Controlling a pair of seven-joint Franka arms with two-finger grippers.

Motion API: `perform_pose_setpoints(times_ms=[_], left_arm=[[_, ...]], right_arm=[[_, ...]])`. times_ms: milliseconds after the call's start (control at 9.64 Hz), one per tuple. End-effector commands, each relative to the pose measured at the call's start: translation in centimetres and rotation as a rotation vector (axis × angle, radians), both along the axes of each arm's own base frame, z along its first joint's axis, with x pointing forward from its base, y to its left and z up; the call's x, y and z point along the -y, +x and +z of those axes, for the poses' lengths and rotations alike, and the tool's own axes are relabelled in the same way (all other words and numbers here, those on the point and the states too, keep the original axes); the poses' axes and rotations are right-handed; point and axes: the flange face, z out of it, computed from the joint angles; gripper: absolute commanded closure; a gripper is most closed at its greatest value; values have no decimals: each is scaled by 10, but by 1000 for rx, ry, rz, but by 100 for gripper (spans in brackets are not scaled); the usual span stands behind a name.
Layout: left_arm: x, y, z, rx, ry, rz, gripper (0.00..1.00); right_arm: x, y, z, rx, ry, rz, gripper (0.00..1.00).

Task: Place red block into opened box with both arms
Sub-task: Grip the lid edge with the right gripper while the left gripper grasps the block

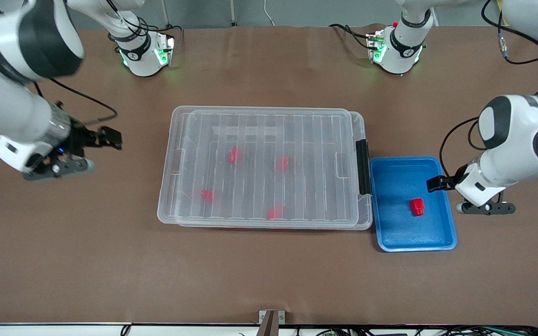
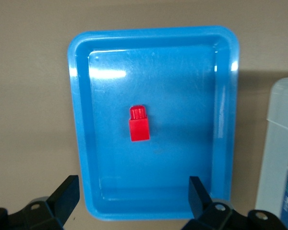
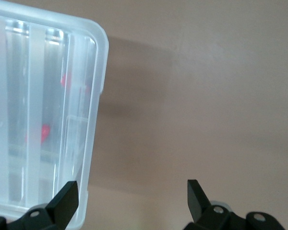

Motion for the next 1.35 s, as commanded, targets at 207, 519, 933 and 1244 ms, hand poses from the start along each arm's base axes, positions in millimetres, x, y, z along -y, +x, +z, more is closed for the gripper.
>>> perform_pose_setpoints(times_ms=[207,519,933,1244], left_arm=[[-15,8,-106,-27,-1,155,0],[-13,9,-153,-25,-12,179,0],[-5,5,-180,-50,-14,191,32],[-5,5,-180,-50,-14,191,96]], right_arm=[[-46,-6,-99,24,23,-5,0],[-60,-5,-123,22,31,18,0],[-50,-4,-148,29,24,15,0],[-37,-2,-150,28,-7,24,0]])
